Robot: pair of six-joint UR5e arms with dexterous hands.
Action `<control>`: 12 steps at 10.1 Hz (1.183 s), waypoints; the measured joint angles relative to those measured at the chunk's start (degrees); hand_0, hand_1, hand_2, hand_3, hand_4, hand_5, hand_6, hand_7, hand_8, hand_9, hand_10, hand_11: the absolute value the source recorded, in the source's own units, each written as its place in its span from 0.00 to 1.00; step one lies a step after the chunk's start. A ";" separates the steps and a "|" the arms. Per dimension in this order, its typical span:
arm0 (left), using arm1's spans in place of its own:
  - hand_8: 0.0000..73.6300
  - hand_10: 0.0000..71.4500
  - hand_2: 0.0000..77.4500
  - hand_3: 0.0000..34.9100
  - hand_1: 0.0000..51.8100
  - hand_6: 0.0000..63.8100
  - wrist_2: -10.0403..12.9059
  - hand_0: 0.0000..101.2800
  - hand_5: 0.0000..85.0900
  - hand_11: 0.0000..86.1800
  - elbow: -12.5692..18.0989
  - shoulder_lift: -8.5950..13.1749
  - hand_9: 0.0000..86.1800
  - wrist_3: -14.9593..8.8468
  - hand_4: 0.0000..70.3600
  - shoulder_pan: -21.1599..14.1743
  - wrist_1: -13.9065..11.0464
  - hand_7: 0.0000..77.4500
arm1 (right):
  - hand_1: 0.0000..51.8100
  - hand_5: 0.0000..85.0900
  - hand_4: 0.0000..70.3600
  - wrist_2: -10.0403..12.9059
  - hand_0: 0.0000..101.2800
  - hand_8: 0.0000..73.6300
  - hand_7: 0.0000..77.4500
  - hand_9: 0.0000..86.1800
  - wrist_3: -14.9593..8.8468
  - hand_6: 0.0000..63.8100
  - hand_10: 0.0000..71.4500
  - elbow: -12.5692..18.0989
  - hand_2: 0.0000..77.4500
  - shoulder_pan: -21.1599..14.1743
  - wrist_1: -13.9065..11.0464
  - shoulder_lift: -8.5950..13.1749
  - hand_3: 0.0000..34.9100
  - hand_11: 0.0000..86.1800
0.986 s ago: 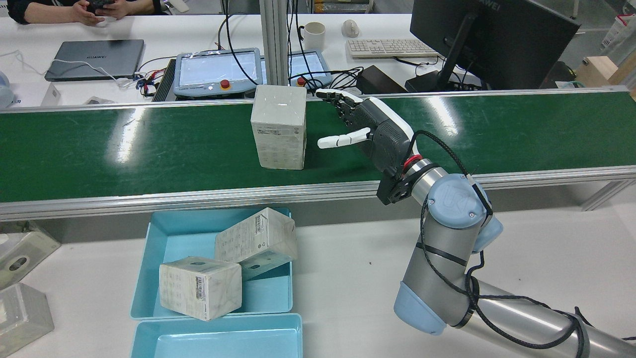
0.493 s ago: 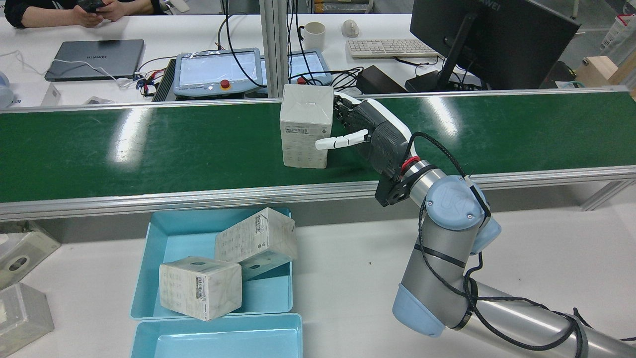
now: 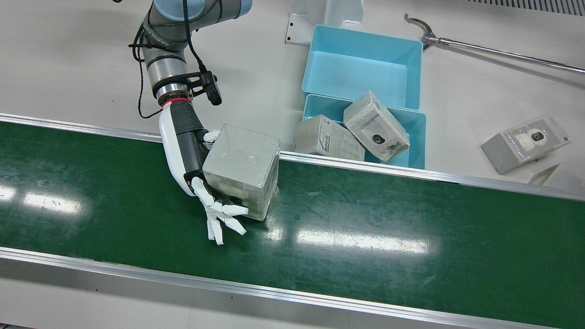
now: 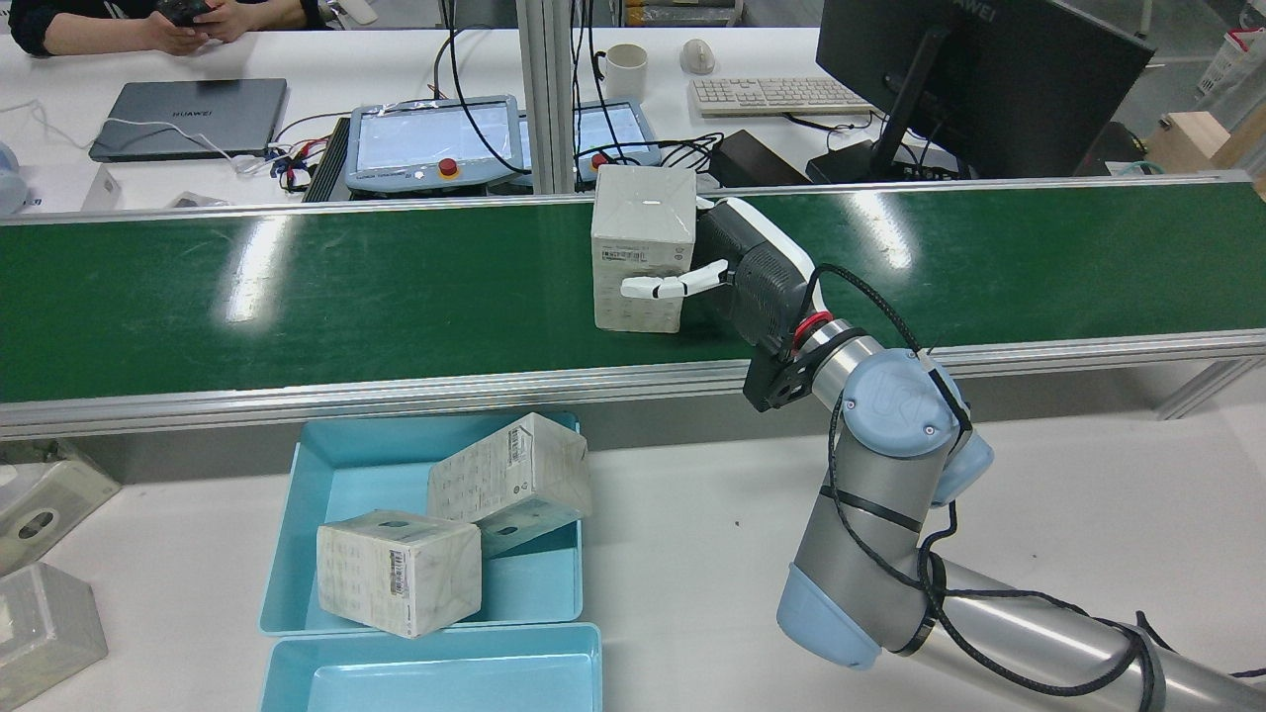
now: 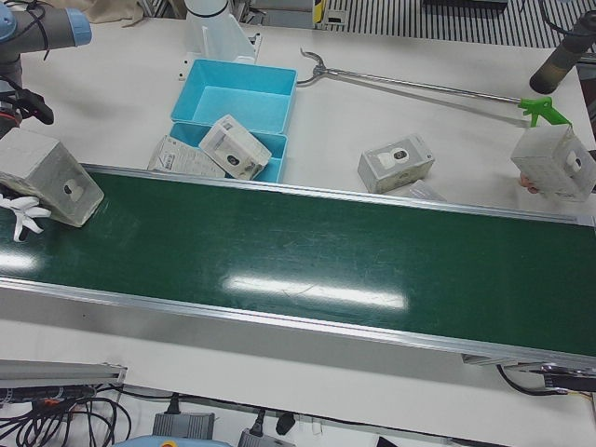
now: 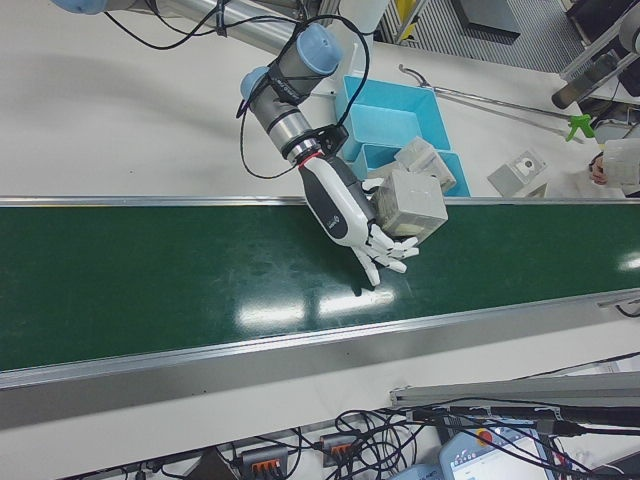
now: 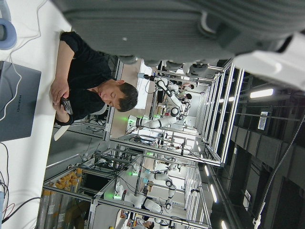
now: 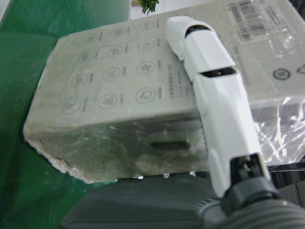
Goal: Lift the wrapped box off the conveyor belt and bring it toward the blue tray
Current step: 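Close the right hand around the wrapped white box on the belt, then lift the box off the belt and swing it toward the blue tray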
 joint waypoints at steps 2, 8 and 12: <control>0.01 0.01 0.01 0.00 0.00 0.01 0.00 0.00 0.01 0.01 0.00 0.00 0.01 0.00 0.00 0.00 0.00 0.00 | 0.33 0.56 0.33 -0.08 0.58 0.47 0.39 0.37 -0.01 0.46 0.27 1.15 0.39 0.76 -2.19 1.32 0.00 0.17; 0.01 0.01 0.01 0.00 0.00 0.01 0.00 0.00 0.01 0.01 0.00 0.00 0.00 0.00 0.00 0.00 0.00 0.01 | 0.20 0.74 0.50 -2.21 0.61 0.68 0.52 0.46 -0.06 0.68 0.56 4.10 0.39 -2.99 -5.92 9.33 0.02 0.42; 0.01 0.01 0.01 0.00 0.00 0.01 0.00 0.00 0.01 0.01 0.00 0.00 0.01 0.00 0.00 0.00 0.00 0.01 | 0.04 0.83 0.62 -2.65 0.61 0.75 0.52 0.46 -0.38 0.73 0.62 -0.08 0.41 -8.89 -5.35 14.27 0.01 0.43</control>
